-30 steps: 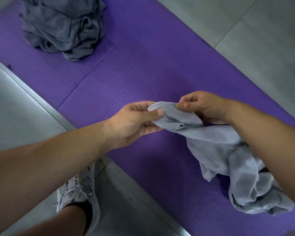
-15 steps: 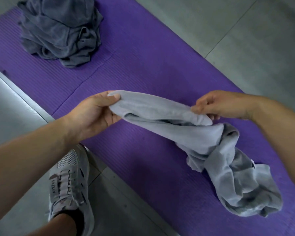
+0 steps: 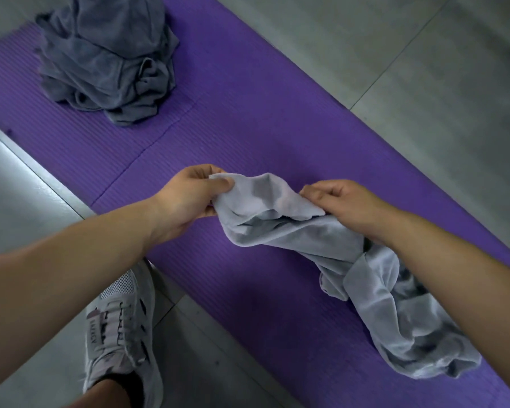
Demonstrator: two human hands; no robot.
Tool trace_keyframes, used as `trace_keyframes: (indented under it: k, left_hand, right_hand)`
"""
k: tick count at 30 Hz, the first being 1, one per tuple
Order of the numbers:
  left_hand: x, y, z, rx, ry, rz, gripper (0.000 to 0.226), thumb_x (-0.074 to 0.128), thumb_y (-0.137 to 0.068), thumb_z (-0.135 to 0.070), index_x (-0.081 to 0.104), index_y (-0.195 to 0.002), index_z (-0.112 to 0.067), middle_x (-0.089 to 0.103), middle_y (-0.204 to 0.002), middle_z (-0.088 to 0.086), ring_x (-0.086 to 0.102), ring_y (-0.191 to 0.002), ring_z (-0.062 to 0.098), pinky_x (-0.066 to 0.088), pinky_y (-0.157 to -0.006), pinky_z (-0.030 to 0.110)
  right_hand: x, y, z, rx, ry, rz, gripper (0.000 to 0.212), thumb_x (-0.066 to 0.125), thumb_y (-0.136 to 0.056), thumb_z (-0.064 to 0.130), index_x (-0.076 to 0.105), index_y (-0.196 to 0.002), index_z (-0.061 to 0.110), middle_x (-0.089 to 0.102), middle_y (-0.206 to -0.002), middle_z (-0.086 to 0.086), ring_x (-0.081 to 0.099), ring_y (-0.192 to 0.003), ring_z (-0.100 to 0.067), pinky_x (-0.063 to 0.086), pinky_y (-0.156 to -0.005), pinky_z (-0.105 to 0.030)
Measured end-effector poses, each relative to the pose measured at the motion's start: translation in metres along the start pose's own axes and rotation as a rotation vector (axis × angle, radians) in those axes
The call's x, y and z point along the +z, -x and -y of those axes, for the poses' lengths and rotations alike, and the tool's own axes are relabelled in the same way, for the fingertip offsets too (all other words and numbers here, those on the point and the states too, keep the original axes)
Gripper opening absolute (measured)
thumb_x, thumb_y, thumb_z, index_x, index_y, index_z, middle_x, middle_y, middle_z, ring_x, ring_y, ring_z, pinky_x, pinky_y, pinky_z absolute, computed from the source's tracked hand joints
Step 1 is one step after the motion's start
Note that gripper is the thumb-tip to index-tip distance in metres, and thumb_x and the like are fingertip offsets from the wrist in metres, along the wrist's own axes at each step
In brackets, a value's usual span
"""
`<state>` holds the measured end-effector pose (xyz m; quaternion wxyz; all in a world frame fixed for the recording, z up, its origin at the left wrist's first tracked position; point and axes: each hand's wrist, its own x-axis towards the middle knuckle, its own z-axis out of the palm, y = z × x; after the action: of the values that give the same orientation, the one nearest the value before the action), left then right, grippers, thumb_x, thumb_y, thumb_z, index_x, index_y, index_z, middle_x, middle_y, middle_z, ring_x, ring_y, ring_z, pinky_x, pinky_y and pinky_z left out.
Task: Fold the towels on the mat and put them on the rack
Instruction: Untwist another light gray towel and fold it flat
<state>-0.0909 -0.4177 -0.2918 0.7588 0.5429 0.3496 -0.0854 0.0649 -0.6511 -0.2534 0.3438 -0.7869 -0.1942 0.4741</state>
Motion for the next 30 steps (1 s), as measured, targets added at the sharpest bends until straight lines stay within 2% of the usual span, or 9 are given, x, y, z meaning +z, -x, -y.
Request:
trace_keyframes:
  k: [3,6,13,17,20,22,25,26,30]
  left_hand:
    - [-0.016,-0.008,0.014,-0.064,-0.040,-0.218,0.015,0.059,-0.099,-0.010,0.062,-0.085,-0.014,0.070,-0.087,0.005,0.067,-0.082,0.017,0.057,-0.072,0.033]
    - [-0.037,-0.010,0.030,-0.193,0.007,-0.349,0.005,0.059,-0.100,-0.013,0.062,-0.096,-0.012,0.070,-0.102,0.010,0.069,-0.091,0.021,0.057,-0.072,0.034]
    - [-0.046,-0.006,0.044,-0.214,0.073,-0.242,0.011,0.059,-0.101,-0.016,0.065,-0.092,-0.014,0.072,-0.103,0.009,0.070,-0.096,0.022,0.056,-0.080,0.037]
    - [-0.044,-0.004,0.042,-0.165,0.091,-0.238,0.011,0.059,-0.101,-0.016,0.064,-0.091,-0.013,0.072,-0.104,0.009,0.070,-0.095,0.022,0.057,-0.081,0.036]
    - [-0.043,-0.002,0.043,-0.158,0.125,-0.318,0.015,0.057,-0.102,-0.014,0.062,-0.087,-0.014,0.071,-0.099,0.007,0.070,-0.092,0.020,0.060,-0.073,0.034]
    - [-0.045,-0.001,0.045,-0.169,0.150,-0.361,0.015,0.057,-0.101,-0.012,0.060,-0.086,-0.014,0.070,-0.097,0.008,0.070,-0.090,0.021,0.060,-0.067,0.031]
    - [-0.047,0.001,0.048,-0.191,0.150,-0.399,0.015,0.057,-0.101,-0.012,0.059,-0.086,-0.014,0.069,-0.095,0.009,0.069,-0.090,0.021,0.061,-0.064,0.031]
    - [-0.048,0.001,0.048,-0.194,0.142,-0.403,0.016,0.058,-0.101,-0.012,0.059,-0.086,-0.014,0.069,-0.096,0.009,0.070,-0.090,0.021,0.061,-0.065,0.031]
    - [-0.051,0.000,0.051,-0.221,0.110,-0.402,0.014,0.059,-0.101,-0.013,0.061,-0.088,-0.013,0.072,-0.100,0.011,0.071,-0.094,0.023,0.061,-0.070,0.034]
  right_hand:
    - [-0.007,-0.004,-0.024,0.055,-0.007,-0.017,0.016,0.061,-0.098,0.036,0.073,-0.107,0.032,0.076,-0.104,0.016,0.068,-0.100,0.003,0.051,-0.085,-0.011]
    - [-0.014,-0.013,-0.043,0.118,-0.060,-0.026,0.017,0.061,-0.100,0.023,0.072,-0.113,0.023,0.075,-0.086,0.009,0.068,-0.078,-0.001,0.054,-0.069,-0.013]
    - [-0.014,-0.034,-0.043,0.090,0.046,-0.100,0.010,0.065,-0.098,0.026,0.073,-0.092,0.024,0.064,-0.065,0.015,0.061,-0.068,-0.003,0.052,-0.067,-0.021]
    - [-0.020,-0.041,-0.026,-0.053,-0.059,-0.377,0.013,0.064,-0.099,0.027,0.070,-0.088,0.028,0.068,-0.080,0.007,0.063,-0.074,-0.008,0.058,-0.075,-0.031]
    - [-0.025,-0.039,-0.018,-0.308,0.174,-0.644,0.007,0.066,-0.097,0.024,0.068,-0.090,0.027,0.065,-0.084,0.010,0.059,-0.076,-0.002,0.052,-0.078,-0.021]
    - [-0.018,-0.040,-0.020,-0.345,0.318,-0.523,0.003,0.069,-0.094,0.025,0.072,-0.095,0.025,0.066,-0.090,0.007,0.060,-0.081,-0.003,0.048,-0.078,-0.020]
    - [0.006,-0.044,-0.030,-0.050,0.196,-0.067,0.009,0.067,-0.096,0.029,0.076,-0.094,0.027,0.069,-0.077,0.014,0.061,-0.072,0.004,0.048,-0.077,-0.023]
    - [0.011,-0.047,-0.035,0.007,0.140,-0.038,0.010,0.066,-0.097,0.029,0.075,-0.093,0.028,0.069,-0.074,0.014,0.062,-0.072,0.001,0.051,-0.079,-0.027]
    - [0.003,-0.064,-0.046,0.004,0.159,-0.437,0.012,0.073,-0.091,0.030,0.068,-0.101,0.025,0.066,-0.093,0.009,0.059,-0.077,-0.005,0.050,-0.078,-0.027]
